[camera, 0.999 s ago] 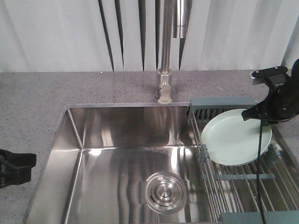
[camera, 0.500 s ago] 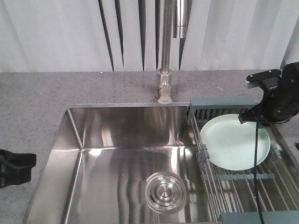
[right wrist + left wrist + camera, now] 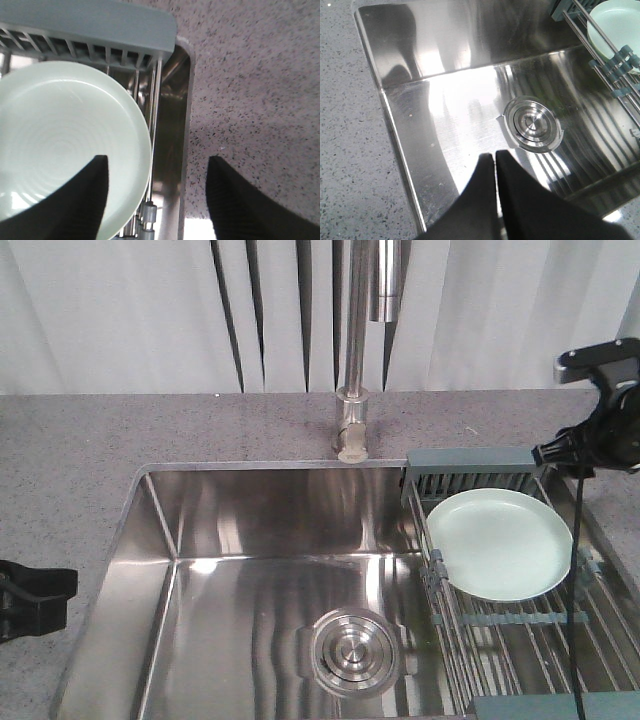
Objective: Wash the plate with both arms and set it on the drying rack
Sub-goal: 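Lower the plate with the right gripper onto the drying rack and release, then reach the left gripper back to the faucet handle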
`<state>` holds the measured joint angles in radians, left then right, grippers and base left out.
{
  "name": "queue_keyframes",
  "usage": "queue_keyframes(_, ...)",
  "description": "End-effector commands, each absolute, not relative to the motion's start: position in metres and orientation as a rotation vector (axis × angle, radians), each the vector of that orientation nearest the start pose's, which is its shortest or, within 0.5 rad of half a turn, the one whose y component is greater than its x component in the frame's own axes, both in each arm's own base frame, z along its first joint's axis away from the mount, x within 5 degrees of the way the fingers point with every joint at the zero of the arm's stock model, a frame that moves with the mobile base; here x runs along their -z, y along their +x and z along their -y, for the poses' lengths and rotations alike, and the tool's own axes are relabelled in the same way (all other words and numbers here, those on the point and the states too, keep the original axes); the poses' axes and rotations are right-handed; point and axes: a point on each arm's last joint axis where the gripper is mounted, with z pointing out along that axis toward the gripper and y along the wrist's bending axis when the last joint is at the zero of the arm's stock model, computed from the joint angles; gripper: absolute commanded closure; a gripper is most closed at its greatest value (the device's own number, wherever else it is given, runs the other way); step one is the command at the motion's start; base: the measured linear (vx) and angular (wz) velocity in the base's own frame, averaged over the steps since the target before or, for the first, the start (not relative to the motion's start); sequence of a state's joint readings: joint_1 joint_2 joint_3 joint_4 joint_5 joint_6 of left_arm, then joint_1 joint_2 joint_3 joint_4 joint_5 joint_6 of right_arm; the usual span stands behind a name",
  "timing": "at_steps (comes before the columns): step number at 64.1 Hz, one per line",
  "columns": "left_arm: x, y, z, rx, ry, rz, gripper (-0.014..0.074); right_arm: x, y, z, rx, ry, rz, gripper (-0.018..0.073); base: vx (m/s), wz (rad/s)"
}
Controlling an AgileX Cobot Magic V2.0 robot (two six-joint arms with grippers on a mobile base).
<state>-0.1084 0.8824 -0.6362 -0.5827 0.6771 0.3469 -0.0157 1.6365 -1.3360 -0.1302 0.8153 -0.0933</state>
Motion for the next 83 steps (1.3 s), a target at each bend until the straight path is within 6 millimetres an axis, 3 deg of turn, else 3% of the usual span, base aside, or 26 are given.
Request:
queue_keyframes(1,-0.302,0.162,0.049,0.545,0.120,-2.236,0.0603,-0.351,0.326,0.007,0.122,-0.176,-2.423,0.0286,0.00,0.00)
queue_keyframes(6,-0.302,0.162,0.049,0.545,0.120,-2.236,0.0603,-0.375,0.299,-0.001,0.033,-0.225,-2.345,0.0428,0.00,0.00)
queue_keyframes(12,-0.302,0.162,0.049,0.545,0.120,-2.236,0.0603,-0.387,0.271,-0.010,-0.073,-0.254,-2.274,0.0576,0.00,0.00)
queue_keyframes(16,-0.302,0.162,0.049,0.545,0.120,-2.236,0.0603,-0.391,0.247,-0.015,-0.127,-0.267,-2.216,0.0571,0.00,0.00)
queue_keyframes(25,-0.302,0.162,0.049,0.545,0.120,-2.236,0.0603,-0.378,0.198,-0.022,-0.192,-0.323,-2.136,0.0568,0.00,0.00)
queue_keyframes(45,-0.310,0.166,0.053,0.670,-0.003,-2.158,0.0603,-0.315,0.104,-0.028,-0.205,-0.409,-2.065,0.0565,0.00,0.00)
queue_keyframes(58,-0.346,0.180,0.060,0.764,0.032,-1.965,0.0603,-0.290,0.074,-0.027,-0.165,-0.423,-2.012,0.0564,0.00,0.00)
queue_keyframes(68,-0.374,0.216,0.077,0.972,0.086,-1.903,0.0603,-0.285,0.068,-0.027,-0.157,-0.419,-1.988,0.0564,0.00,0.00)
queue_keyframes(76,-0.374,0.253,0.094,1.143,0.099,-1.906,0.0603,-0.286,0.068,-0.027,-0.155,-0.417,-1.983,0.0564,0.00,0.00)
queue_keyframes(83,-0.361,0.284,0.113,1.292,0.091,-1.946,0.0603,-0.286,0.068,-0.027,-0.155,-0.417,-1.983,0.0564,0.00,0.00)
